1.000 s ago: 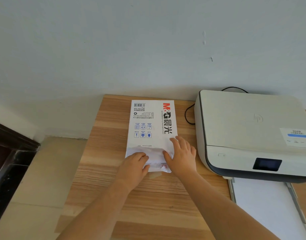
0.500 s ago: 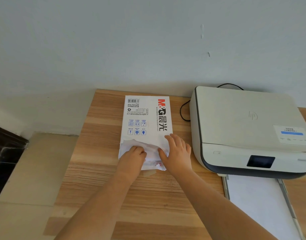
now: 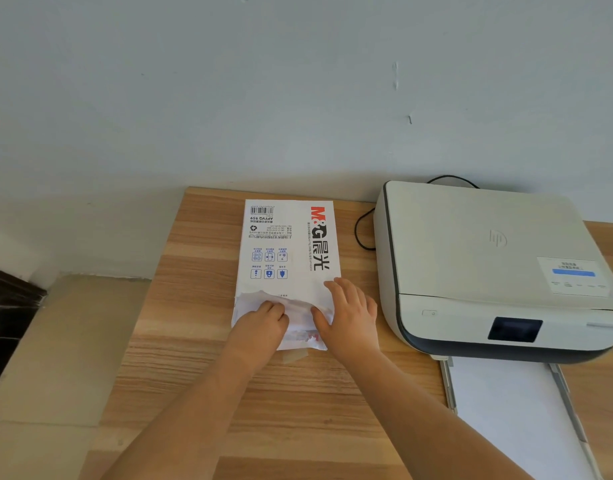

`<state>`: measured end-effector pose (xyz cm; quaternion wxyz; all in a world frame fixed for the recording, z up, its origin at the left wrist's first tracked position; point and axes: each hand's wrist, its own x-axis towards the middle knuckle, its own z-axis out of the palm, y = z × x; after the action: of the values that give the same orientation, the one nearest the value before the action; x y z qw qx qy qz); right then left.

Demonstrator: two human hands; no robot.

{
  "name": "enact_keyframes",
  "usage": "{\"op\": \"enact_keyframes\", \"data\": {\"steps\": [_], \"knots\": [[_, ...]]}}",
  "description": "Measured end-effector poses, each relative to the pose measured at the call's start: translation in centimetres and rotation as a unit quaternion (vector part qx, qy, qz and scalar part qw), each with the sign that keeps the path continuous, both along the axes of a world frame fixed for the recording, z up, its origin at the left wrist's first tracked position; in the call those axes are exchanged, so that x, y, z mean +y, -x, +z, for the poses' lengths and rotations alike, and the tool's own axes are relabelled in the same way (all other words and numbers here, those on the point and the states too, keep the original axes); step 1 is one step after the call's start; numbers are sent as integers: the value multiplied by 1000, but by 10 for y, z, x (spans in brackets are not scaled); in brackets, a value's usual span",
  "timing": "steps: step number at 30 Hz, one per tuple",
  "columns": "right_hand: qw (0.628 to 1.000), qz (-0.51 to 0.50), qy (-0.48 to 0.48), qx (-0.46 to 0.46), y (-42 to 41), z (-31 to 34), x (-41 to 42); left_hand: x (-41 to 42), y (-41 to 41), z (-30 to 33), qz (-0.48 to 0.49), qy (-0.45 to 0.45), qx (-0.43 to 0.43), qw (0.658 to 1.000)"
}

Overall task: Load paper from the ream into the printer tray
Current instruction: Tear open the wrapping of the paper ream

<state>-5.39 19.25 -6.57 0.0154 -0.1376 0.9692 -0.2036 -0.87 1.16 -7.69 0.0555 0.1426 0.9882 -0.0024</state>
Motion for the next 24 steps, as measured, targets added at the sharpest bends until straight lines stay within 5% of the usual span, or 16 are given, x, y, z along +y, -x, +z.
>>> {"op": "enact_keyframes", "data": {"steps": [24], "knots": [[1000,3,-5,-10,-3,5,1,0,3,-4,23,-26,3,999]]}}
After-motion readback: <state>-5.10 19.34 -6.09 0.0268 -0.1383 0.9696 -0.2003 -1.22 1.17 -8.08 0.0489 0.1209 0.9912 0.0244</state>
